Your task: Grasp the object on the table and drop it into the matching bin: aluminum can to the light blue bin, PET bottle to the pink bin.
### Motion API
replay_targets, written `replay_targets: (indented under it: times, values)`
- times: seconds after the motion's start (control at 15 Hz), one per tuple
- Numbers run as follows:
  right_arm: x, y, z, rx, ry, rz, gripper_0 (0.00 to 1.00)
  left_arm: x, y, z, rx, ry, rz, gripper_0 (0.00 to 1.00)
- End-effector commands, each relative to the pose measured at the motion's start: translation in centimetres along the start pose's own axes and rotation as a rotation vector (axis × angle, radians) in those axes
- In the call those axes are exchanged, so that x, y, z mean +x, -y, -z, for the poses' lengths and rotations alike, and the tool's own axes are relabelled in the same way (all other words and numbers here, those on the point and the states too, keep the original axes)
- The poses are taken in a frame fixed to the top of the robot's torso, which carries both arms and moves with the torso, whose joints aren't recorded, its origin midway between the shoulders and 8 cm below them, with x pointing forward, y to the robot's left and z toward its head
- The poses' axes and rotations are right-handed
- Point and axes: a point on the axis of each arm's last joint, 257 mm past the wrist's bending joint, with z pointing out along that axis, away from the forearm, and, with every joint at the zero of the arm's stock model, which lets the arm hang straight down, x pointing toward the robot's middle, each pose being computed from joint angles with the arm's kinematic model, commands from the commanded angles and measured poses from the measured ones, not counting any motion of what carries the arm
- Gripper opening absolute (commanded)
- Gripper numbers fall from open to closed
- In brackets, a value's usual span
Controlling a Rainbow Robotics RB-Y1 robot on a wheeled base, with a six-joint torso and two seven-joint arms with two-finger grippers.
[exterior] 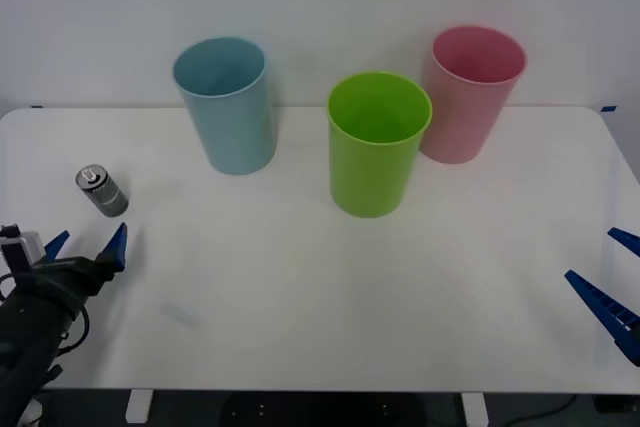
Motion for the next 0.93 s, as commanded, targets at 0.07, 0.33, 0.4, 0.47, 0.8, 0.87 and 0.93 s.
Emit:
replay_targets:
  times: [0.07,0.33,0.4,0.47,0.8,0.87,0.93]
  values:
    - [0.0,0.0,0.0,0.000,0.000,0.000,1.00,-0.3,-0.2,-0.8,-0.032,0.006,-0.010,1.00]
    - [0.0,0.0,0.0,0.000,0.000,0.000,1.00,-0.9,-0.8,-2.1,-0.097,0.008,-0.040,1.00]
    - [0.0,0.0,0.0,0.000,0.000,0.000,1.00,-0.8,-0.9,-2.5,-0.102,0.003,-0.044,1.00]
    - [0.0,0.0,0.0,0.000,0.000,0.000,1.00,-0.8,-1.0,-3.0,-0.106,0.000,-0.048,1.00]
    - [0.0,0.0,0.0,0.000,0.000,0.000,1.00,-1.0,-0.6,-5.6,-0.105,-0.008,-0.050,1.00]
    - [0.0,0.0,0.0,0.000,0.000,0.000,1.00,-1.0,-0.5,-6.1,-0.106,-0.011,-0.049,1.00]
    - [0.0,0.0,0.0,0.000,0.000,0.000,1.00,-1.1,-0.6,-6.8,-0.109,-0.013,-0.047,1.00]
